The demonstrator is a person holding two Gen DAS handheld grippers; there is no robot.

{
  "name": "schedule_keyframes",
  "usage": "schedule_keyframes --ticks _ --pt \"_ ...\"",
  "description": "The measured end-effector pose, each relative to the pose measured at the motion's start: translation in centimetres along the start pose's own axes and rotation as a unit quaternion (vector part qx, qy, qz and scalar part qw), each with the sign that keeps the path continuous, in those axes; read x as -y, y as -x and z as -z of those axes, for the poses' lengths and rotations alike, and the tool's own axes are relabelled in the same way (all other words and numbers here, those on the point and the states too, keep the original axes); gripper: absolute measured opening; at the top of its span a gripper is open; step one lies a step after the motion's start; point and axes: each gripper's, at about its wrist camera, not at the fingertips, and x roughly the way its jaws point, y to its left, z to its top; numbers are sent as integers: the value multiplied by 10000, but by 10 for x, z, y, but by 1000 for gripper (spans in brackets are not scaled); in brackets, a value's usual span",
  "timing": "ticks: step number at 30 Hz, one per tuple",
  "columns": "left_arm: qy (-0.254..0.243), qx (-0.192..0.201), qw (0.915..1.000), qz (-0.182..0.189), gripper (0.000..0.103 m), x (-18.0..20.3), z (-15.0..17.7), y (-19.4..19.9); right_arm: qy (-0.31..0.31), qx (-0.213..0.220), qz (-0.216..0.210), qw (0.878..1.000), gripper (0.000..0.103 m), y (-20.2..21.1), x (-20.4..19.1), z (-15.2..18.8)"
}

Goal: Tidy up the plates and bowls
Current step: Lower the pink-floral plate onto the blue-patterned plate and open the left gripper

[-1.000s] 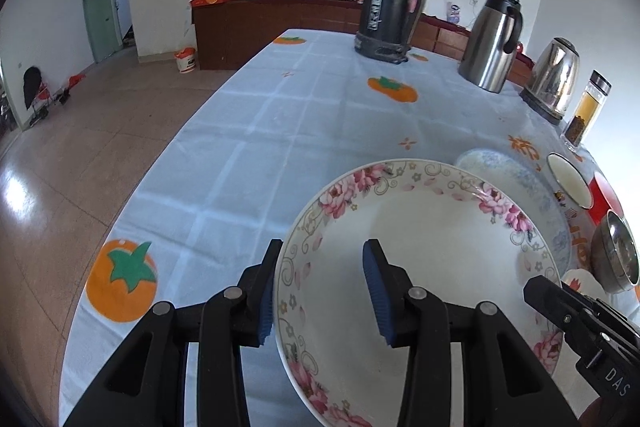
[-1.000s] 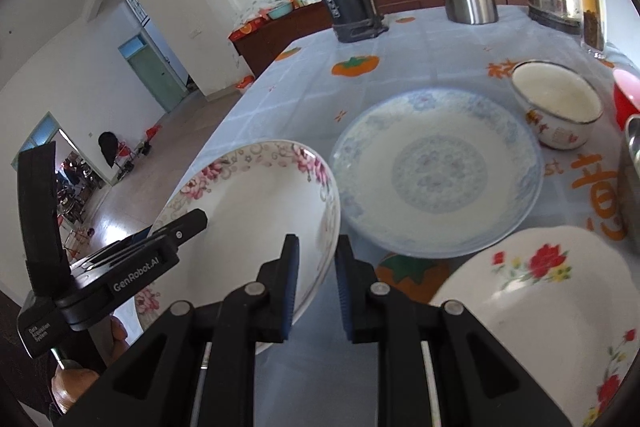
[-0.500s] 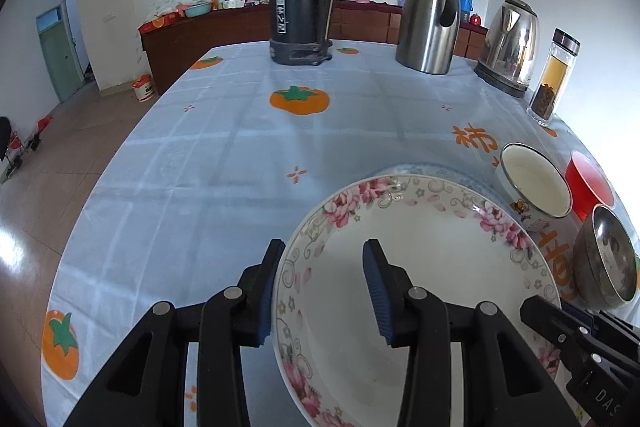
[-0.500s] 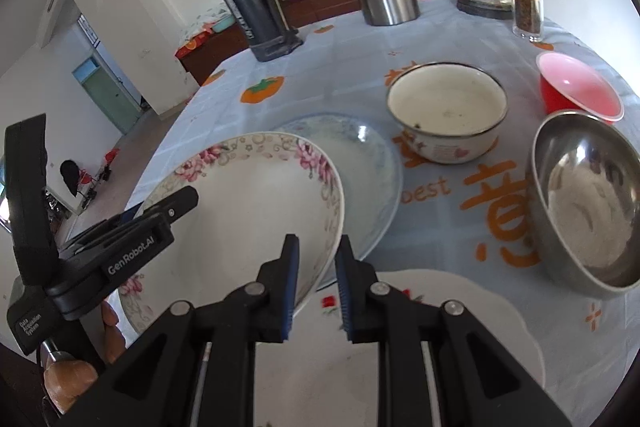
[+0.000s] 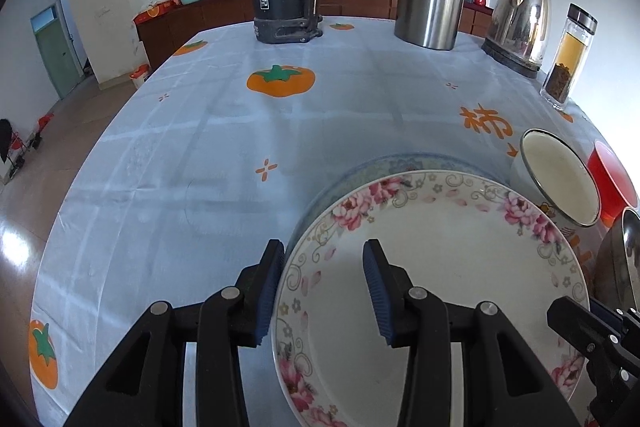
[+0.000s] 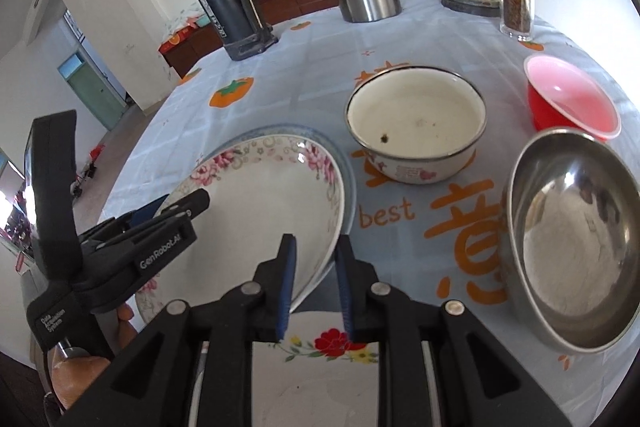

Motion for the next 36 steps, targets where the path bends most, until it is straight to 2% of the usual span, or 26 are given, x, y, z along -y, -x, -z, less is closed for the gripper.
schedule_keyframes --ticks 6,13,16,20,25,26,28,30,33,36 --pt "-187 -7 9994 -283 46 9 -4 -7 99 -61 146 9998 22 -6 -3 -7" --pt "-126 -62 9996 -261 46 7 -4 -12 229 -61 342 9991 25 -12 -1 -8" --pt "-134 -7 9995 -289 48 7 -2 -8 39 -289 121 9995 24 -20 5 0" --pt "-168 123 9993 -322 48 8 0 0 95 -178 195 9996 25 -19 3 2" --pt "-185 382 9982 -428 48 5 3 17 10 -58 83 9999 26 -11 6 2" --pt "-175 416 9980 -441 48 4 4 21 -17 61 82 9999 27 -3 5 2" --pt "-148 465 9978 -448 48 1 8 30 -12 253 94 9996 50 10 4 1" --pt "-76 526 9976 -435 49 -2 13 41 53 494 126 9987 59 27 1 2" --pt "71 576 9974 -424 54 -6 22 54 33 765 89 9970 59 51 0 9" --pt "149 666 9965 -484 54 -6 34 70 -127 908 -89 9957 59 71 6 21"
